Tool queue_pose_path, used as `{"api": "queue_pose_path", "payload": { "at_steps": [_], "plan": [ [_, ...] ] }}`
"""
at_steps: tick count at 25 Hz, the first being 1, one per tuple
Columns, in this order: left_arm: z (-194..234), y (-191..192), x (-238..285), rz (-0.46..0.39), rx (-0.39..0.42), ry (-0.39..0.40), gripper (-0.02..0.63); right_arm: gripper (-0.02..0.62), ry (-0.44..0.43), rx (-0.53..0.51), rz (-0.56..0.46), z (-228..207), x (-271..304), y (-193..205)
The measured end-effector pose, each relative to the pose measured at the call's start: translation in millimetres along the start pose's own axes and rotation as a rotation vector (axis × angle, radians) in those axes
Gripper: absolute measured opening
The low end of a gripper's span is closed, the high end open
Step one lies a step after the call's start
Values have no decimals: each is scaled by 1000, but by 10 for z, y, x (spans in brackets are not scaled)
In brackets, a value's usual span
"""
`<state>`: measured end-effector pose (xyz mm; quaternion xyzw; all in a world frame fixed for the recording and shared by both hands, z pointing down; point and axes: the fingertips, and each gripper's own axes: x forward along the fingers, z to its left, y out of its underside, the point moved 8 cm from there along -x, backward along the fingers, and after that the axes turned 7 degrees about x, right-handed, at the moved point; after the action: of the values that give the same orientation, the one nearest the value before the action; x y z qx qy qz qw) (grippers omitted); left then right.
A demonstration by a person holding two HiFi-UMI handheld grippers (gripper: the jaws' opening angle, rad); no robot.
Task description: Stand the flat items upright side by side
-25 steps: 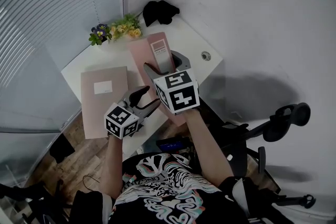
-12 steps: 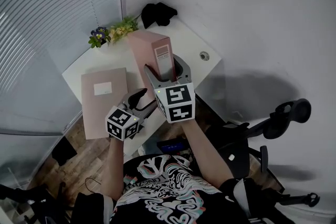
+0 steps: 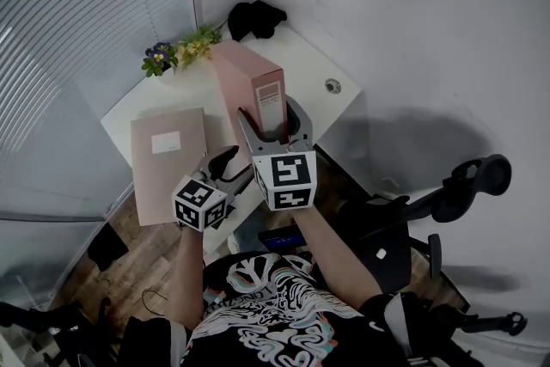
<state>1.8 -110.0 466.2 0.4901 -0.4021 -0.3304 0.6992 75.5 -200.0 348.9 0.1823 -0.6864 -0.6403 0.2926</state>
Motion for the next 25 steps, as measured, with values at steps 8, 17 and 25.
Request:
{"api": "queue_pose_path", "payload": {
  "at_steps": [8,17,25],
  "plan": [
    [-72,60,-51,-4,-5,-23,241,319,30,46,-31,12,-159,99],
    [-175,167,-102,11,-19,-27,241,318,50,98,136,68,-304,589],
    [-239,203,-121,14,-22,-34,241,314,51,98,181,145,-449,751]
  ]
}}
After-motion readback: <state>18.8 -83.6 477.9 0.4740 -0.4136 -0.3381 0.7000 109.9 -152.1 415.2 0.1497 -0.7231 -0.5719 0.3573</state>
